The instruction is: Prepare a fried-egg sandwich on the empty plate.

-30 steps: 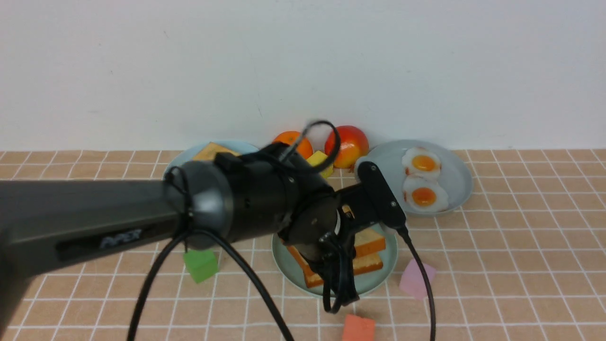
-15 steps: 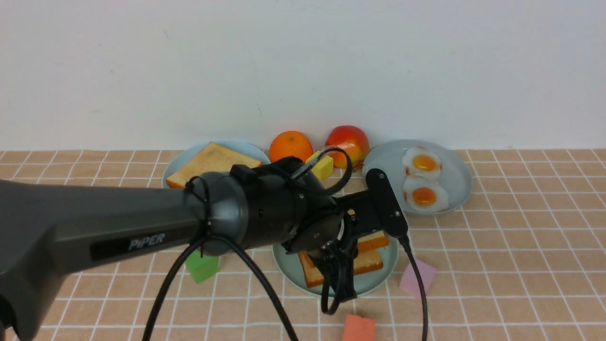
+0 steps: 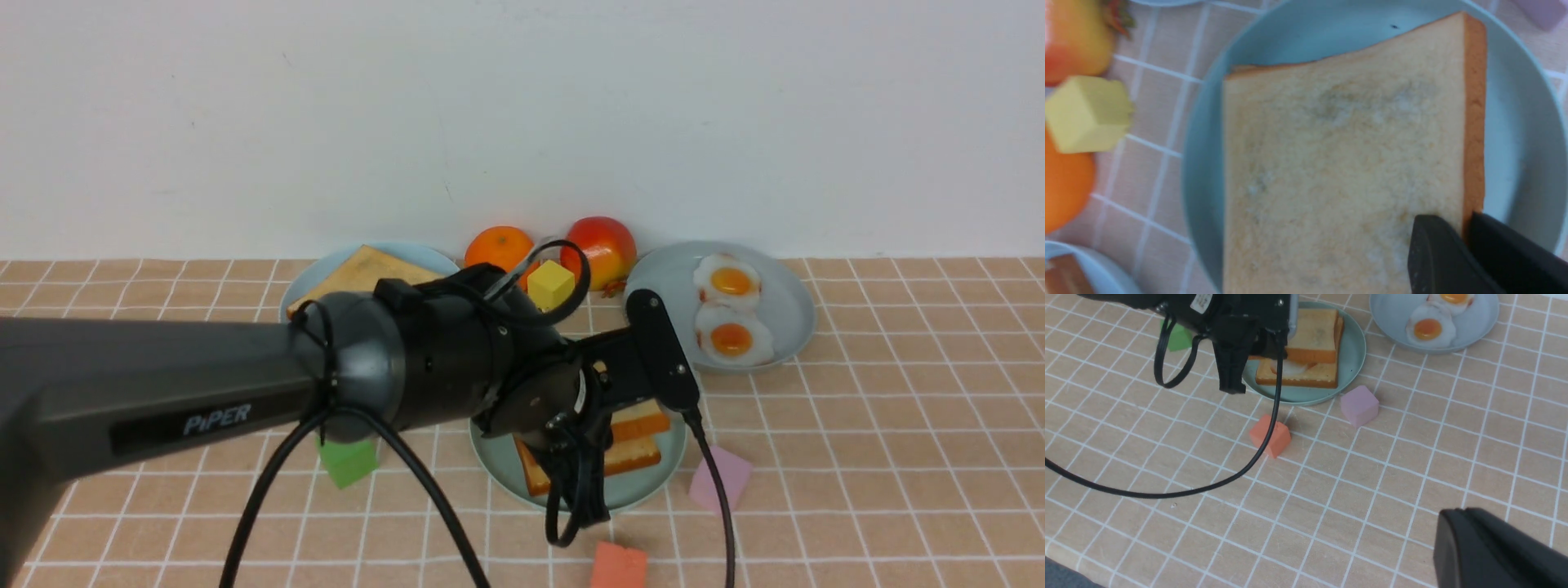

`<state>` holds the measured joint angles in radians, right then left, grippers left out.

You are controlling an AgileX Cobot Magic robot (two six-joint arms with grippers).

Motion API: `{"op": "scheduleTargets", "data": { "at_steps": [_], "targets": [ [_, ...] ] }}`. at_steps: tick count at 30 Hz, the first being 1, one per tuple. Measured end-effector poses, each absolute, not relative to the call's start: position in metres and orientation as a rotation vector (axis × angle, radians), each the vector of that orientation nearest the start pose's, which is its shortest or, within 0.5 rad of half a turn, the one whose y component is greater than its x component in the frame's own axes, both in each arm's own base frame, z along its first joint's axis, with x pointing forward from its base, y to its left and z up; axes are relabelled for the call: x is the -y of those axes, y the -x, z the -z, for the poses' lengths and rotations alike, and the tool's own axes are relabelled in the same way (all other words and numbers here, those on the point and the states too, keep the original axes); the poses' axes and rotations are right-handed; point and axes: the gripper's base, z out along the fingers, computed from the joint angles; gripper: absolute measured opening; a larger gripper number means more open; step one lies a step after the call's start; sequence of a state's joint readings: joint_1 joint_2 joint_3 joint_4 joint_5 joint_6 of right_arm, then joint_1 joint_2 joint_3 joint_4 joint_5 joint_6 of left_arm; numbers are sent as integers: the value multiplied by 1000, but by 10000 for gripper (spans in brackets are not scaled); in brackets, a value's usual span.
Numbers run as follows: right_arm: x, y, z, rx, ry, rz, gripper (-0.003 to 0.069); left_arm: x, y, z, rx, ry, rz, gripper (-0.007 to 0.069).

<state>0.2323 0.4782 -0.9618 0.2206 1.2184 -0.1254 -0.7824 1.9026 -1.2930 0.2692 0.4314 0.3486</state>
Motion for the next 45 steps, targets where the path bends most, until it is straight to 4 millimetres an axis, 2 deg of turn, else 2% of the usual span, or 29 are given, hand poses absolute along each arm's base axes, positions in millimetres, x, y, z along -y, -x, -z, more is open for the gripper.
{"op": "scheduleTargets", "data": {
  "at_steps": [10, 16, 19, 26, 29, 32, 35, 36, 37, 40, 41, 42, 43, 44, 45],
  "targets": [
    [-27, -33, -388, -2172, 402, -340, 23, 286, -300, -182, -1971, -1566, -41, 74],
    [-27, -32, -388, -2175, 401, -342, 27, 286, -300, -181, -1971, -1573, -45, 78],
    [-27, -32, -388, -2175, 401, -343, 29, 286, -300, -181, -1972, -1574, -46, 112],
    [-27, -32, -388, -2175, 401, -343, 32, 285, -299, -180, -1985, -1580, -51, 319],
    [-27, -32, -388, -2175, 401, -343, 37, 283, -297, -186, -2001, -1562, -38, 384],
    [-27, -32, -388, -2175, 401, -343, 40, 281, -293, -203, -2009, -1507, -2, 407],
    [-27, -32, -388, -2176, 400, -344, 43, 272, -279, -257, -2022, -1297, 132, 371],
    [-27, -32, -388, -2176, 400, -344, 43, 271, -277, -261, -2022, -1281, 143, 365],
    [-27, -32, -388, -2176, 400, -344, 43, 261, -263, -297, -2022, -1150, 237, 301],
    [-27, -32, -388, -2176, 400, -344, 43, 231, -228, -364, -1960, -939, 407, 124],
    [-27, -32, -388, -2176, 400, -344, 43, 229, -225, -368, -1952, -929, 417, 111],
    [-27, -32, -388, -2173, 400, -342, 43, 208, -203, -394, -1877, -852, 488, 18],
    [-26, -31, -389, -2169, 400, -342, 43, 199, -194, -398, -1854, -830, 510, -3],
    [-26, -29, -389, -2162, 400, -342, 43, 177, -170, -412, -1766, -765, 569, -13],
    [-26, -27, -389, -2154, 399, -342, 43, 165, -159, -414, -1730, -736, 595, -13]
  ]
}}
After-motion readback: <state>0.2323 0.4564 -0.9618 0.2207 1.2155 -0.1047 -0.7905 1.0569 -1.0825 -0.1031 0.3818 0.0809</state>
